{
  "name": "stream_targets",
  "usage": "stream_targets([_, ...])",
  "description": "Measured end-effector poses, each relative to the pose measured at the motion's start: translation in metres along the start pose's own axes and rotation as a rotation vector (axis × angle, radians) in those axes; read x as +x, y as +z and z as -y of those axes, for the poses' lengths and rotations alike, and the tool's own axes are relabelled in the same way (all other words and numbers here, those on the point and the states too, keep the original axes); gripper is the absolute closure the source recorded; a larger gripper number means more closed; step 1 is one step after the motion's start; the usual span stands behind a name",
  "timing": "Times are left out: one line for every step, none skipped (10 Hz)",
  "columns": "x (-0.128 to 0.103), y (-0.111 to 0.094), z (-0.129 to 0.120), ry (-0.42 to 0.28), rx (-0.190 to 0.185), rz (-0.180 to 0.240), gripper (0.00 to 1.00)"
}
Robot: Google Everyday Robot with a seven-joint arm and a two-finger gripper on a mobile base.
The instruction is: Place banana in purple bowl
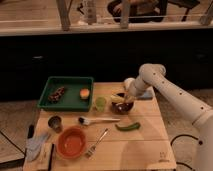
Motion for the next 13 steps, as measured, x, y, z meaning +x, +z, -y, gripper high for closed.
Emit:
stream_targets([-0.0001,0.0006,-0.0007,-0.001,-0.002,0.002,0.96])
stream_targets([-0.0001,0.0001,-0.001,0.0,-0.002,0.004,0.96])
stream_targets([0.0002,0.0,-0.0009,0.0,-0.001,0.005,0.96])
stream_targets([0.0004,0.0001,-0.0007,0.0,-0.001,0.007,0.96])
stream_targets([0.0011,-0.0005,-0.0005,0.001,0.0,0.009,0.96])
stream_targets([0.0019,-0.0003,-0.0009,0.002,0.0,0.01,0.96])
stream_targets([0.0018,-0.0006,-0.0008,0.001,0.0,0.013,0.96])
stream_targets([0.0019,-0.0006,-0.001,0.0,0.0,0.014,0.96])
stream_targets([0.0021,-0.0009,-0.0011,-0.001,0.0,0.016,0.93])
stream_targets([0.002,-0.0007,-0.0012,-0.003,0.0,0.016,0.86])
stream_targets([0.0019,-0.0007,-0.0011,-0.007,-0.002,0.014,0.74])
stream_targets([0.0024,-0.0011,-0.0011,-0.009,-0.002,0.012,0.66])
stream_targets([0.0032,-0.0022,-0.0013,-0.015,-0.006,0.006,0.56])
